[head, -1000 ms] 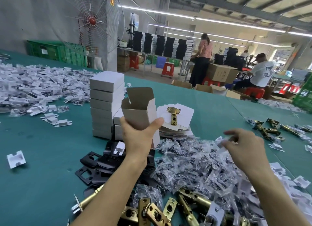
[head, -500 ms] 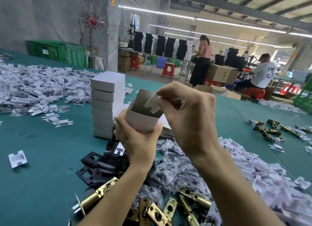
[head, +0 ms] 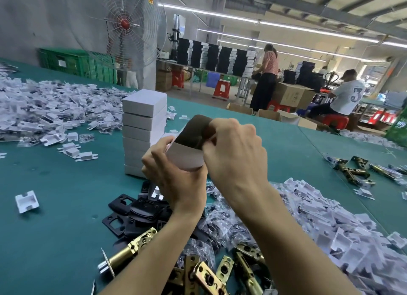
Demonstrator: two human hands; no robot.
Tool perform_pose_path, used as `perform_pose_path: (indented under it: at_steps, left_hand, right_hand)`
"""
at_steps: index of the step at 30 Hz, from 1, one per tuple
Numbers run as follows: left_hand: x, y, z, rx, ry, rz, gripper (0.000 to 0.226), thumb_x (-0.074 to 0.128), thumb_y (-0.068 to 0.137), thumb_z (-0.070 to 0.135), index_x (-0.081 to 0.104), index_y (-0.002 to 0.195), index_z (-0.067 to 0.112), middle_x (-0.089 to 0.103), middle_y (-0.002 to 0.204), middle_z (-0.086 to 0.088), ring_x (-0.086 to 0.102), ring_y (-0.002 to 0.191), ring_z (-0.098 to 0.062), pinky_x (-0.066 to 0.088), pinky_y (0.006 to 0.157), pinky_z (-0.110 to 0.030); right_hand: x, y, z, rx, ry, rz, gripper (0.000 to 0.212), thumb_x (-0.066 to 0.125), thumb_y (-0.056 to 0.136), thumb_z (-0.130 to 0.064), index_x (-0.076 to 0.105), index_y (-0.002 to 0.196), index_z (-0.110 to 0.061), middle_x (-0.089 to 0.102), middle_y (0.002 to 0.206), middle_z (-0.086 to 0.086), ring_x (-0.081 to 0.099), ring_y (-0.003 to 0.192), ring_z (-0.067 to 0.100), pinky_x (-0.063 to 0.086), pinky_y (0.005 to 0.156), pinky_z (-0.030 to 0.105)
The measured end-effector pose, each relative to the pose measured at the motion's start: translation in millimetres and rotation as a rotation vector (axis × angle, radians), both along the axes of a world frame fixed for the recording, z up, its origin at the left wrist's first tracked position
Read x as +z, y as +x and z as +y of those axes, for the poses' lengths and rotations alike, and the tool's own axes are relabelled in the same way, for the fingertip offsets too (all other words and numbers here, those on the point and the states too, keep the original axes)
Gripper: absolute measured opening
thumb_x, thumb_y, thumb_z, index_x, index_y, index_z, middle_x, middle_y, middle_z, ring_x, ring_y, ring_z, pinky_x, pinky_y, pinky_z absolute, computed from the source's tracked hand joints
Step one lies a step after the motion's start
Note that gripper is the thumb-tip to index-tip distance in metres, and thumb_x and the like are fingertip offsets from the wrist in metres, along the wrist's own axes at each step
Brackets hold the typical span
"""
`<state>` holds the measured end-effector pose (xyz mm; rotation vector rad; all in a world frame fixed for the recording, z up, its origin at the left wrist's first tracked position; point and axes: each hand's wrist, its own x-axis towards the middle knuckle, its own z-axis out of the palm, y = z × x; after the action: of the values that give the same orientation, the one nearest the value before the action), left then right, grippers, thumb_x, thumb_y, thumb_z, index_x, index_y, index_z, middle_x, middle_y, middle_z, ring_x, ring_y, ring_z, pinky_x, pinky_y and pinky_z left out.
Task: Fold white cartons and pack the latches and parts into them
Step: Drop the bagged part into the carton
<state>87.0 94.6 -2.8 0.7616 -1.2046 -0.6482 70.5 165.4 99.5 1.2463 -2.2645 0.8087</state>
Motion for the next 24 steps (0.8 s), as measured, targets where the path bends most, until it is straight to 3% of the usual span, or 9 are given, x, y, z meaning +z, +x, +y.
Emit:
perform_pose_path:
  at_steps: [4,7,11,13,15,17,18,20,24]
  left_hand:
    - [1,1,-1,-0.006,0.041,-0.012,0.058,0.078,0.066,0.005,0.053,0.118,0.008,0.045,0.12,-0.012,0.028,0.103,-0.008,0.026,0.081,-0.005]
    - [4,4,-1,-0.021,0.028,-0.036,0.05,0.07,0.07,0.018,0.054,0.116,0.005,0.049,0.119,-0.017,0.028,0.104,-0.009,0.019,0.086,0.003]
    - [5,7,-2,-0.089,0.02,-0.073,0.064,0.052,0.069,0.043,0.051,0.121,0.007,0.047,0.12,-0.018,0.034,0.105,-0.02,0.019,0.083,0.006]
    - [2,6,-7,-0.093,0.027,-0.099,0.064,0.058,0.067,0.039,0.049,0.123,0.008,0.045,0.12,-0.015,0.036,0.104,-0.02,0.022,0.08,0.006]
    - [1,5,-16,-0.081,0.071,-0.093,0.07,0.073,0.063,0.034,0.047,0.124,0.011,0.042,0.117,-0.005,0.036,0.104,-0.019,0.024,0.079,0.006]
    - [0,6,-27,-0.083,0.151,-0.079,0.081,0.088,0.056,0.031,0.043,0.122,0.02,0.038,0.116,0.003,0.037,0.104,-0.018,0.029,0.083,-0.003]
    - [0,6,-31,-0.09,0.194,-0.068,0.085,0.092,0.053,0.03,0.041,0.12,0.024,0.038,0.116,0.005,0.038,0.104,-0.019,0.035,0.087,-0.016]
    - [0,6,-36,-0.107,0.255,-0.029,0.086,0.094,0.052,0.03,0.04,0.119,0.029,0.04,0.115,0.006,0.039,0.104,-0.02,0.038,0.086,-0.032]
    - [2,7,-34,-0.149,0.236,0.052,0.086,0.091,0.052,0.04,0.041,0.121,0.03,0.051,0.118,0.005,0.051,0.107,-0.024,0.048,0.09,-0.041]
  right_hand:
    - [5,-3,-2,0.036,0.208,-0.045,0.004,0.051,0.089,-0.019,0.052,0.089,-0.015,0.032,0.071,0.001,0.038,0.071,0.036,0.03,0.063,0.036]
    - [8,-10,-3,0.171,0.367,-0.036,0.024,0.043,0.097,-0.027,0.046,0.077,-0.015,0.045,0.078,0.008,0.048,0.079,0.039,0.033,0.064,0.037]
    - [9,-19,3,0.356,0.421,-0.098,0.041,0.036,0.104,-0.036,0.044,0.069,-0.018,0.05,0.073,0.003,0.051,0.083,0.031,0.037,0.067,0.038]
    - [3,-23,6,0.439,0.342,-0.129,0.03,0.042,0.103,-0.037,0.063,0.088,-0.021,0.061,0.089,0.0,0.055,0.089,0.018,0.042,0.075,0.035]
    - [-8,-27,8,0.458,0.046,-0.157,0.017,0.053,0.099,-0.031,0.068,0.104,-0.025,0.061,0.1,-0.007,0.052,0.086,0.004,0.042,0.078,0.023]
    - [-23,-35,11,0.354,-0.166,-0.157,0.008,0.057,0.095,-0.025,0.065,0.092,-0.024,0.063,0.092,-0.009,0.055,0.082,0.008,0.046,0.076,0.03]
    - [-32,-39,12,0.284,-0.166,-0.173,0.008,0.057,0.093,-0.022,0.062,0.086,-0.021,0.063,0.087,-0.007,0.056,0.081,0.013,0.048,0.075,0.035]
    - [-53,-45,13,0.198,0.052,-0.242,0.007,0.056,0.092,-0.021,0.059,0.087,-0.017,0.064,0.086,-0.001,0.059,0.082,0.021,0.051,0.076,0.04]
    - [-87,-38,5,0.307,0.825,-0.34,0.021,0.067,0.087,-0.022,0.065,0.108,-0.016,0.067,0.108,0.011,0.065,0.099,0.028,0.056,0.088,0.044]
